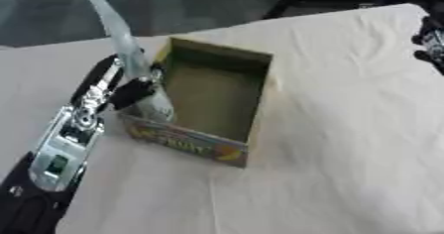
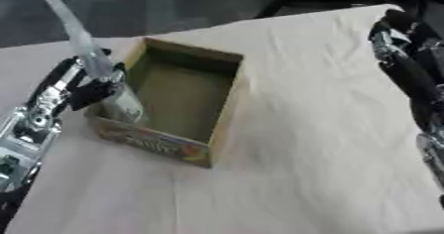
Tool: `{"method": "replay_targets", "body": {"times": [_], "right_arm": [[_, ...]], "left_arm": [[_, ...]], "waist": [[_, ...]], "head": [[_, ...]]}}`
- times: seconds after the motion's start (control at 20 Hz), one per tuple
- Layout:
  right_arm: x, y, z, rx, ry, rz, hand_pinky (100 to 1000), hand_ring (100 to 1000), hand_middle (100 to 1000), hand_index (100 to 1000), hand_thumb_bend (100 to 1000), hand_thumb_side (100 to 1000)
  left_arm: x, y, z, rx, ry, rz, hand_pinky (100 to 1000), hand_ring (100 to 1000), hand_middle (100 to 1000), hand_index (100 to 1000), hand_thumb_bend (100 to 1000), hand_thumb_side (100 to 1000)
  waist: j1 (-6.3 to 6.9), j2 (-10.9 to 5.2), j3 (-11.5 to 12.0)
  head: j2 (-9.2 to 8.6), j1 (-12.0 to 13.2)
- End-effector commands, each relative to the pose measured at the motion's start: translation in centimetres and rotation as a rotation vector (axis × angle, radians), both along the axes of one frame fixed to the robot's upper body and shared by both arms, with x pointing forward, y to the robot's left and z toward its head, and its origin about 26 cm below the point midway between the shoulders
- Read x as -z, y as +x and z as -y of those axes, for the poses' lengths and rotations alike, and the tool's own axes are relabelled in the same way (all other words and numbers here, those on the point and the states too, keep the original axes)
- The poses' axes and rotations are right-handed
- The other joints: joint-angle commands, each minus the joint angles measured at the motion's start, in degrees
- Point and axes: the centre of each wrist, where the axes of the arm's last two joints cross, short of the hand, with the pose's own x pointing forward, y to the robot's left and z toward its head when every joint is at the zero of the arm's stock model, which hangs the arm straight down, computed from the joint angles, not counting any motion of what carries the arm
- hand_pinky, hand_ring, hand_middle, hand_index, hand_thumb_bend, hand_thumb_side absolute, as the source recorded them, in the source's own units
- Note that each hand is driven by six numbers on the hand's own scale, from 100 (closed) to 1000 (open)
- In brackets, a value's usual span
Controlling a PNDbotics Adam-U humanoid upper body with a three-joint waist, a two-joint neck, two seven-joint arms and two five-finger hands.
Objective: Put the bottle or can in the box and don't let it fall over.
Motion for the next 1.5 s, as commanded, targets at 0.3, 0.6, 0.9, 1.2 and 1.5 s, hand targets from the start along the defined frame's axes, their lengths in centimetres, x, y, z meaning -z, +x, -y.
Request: {"method": "replay_targets", "body": {"times": [0.3,0.6,0.9,1.2,1.5], "right_arm": [[-1.0,-0.4,0.4,0.009,-0.03,0.028,867,865,903,917,100,541],[-1.0,-0.4,0.4,0.012,-0.029,0.027,866,865,903,916,100,541],[-1.0,-0.4,0.5,0.016,-0.03,0.028,866,866,903,917,100,541],[-1.1,-0.5,0.5,0.019,-0.028,0.031,866,866,904,917,100,541],[-1.1,-0.5,0.5,0.022,-0.025,0.033,866,866,904,917,100,540]], "left_arm": [[-1.5,-0.7,-2.3,-0.105,0.145,0.093,1000,830,788,932,224,1000],[-2.3,-1.3,-2.5,-0.076,0.217,0.112,1000,877,896,1000,289,1000],[-3.2,-2.4,-3.0,-0.016,0.29,0.135,1000,876,896,1000,189,1000],[-5.1,-4.7,-4.4,-0.003,0.321,0.168,1000,851,855,988,163,1000],[-4.6,-5.7,-5.5,0.01,0.318,0.109,977,812,782,852,144,1000]], "waist": [[0.06,-0.77,0.7],[0.04,-0.75,0.7],[0.03,-0.66,0.9],[0.1,-0.64,1.2],[0.0,-0.61,1.3]], "head": [[-0.07,-0.4],[-0.22,-0.4],[-0.3,-0.6],[-0.41,-1.0],[-0.59,-1.1]]}}
